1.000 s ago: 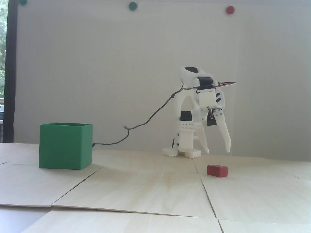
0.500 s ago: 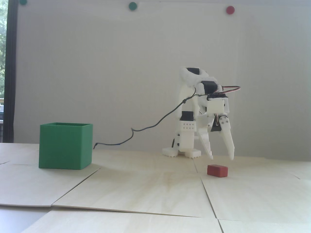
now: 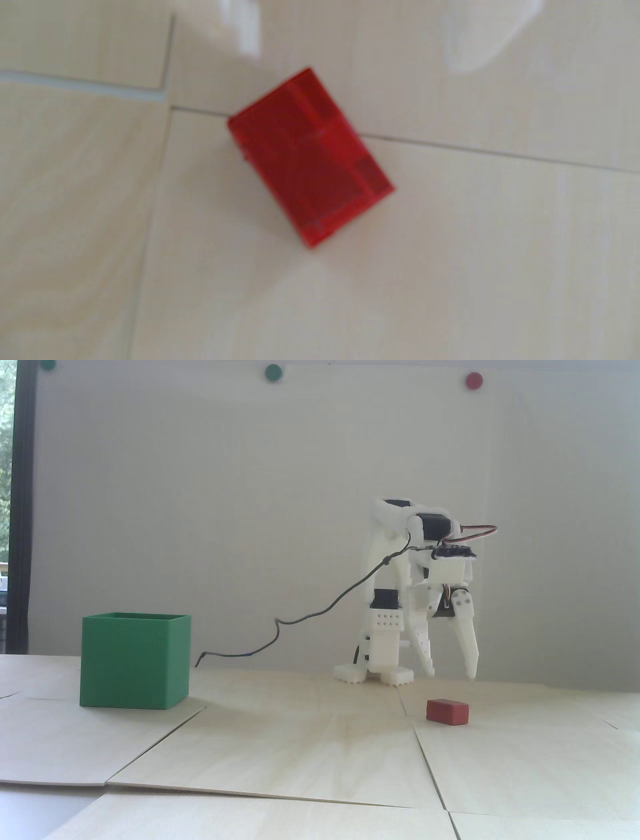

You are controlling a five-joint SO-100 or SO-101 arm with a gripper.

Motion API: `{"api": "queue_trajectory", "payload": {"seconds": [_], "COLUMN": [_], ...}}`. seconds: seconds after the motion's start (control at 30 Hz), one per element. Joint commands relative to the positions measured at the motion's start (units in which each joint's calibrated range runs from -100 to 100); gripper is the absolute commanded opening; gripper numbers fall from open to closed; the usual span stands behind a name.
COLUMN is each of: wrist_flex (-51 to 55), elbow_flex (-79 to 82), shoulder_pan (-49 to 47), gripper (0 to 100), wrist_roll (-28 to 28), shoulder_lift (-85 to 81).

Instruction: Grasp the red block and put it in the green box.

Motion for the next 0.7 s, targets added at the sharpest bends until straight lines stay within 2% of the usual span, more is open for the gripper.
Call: {"api": "queue_trajectory", "payload": {"seconds": [0.0,0.4,0.67], "wrist_flex": [7.4,7.5,8.2], "elbow_flex": [-10.3,-11.2,-10.9], "shoulder_pan": [-0.2,-0.8,-6.0], "gripper": [19,19,19], "wrist_roll": [0.4,0.5,0.3], "shoulder_lift": [-1.7,-0.6,-1.6]}}
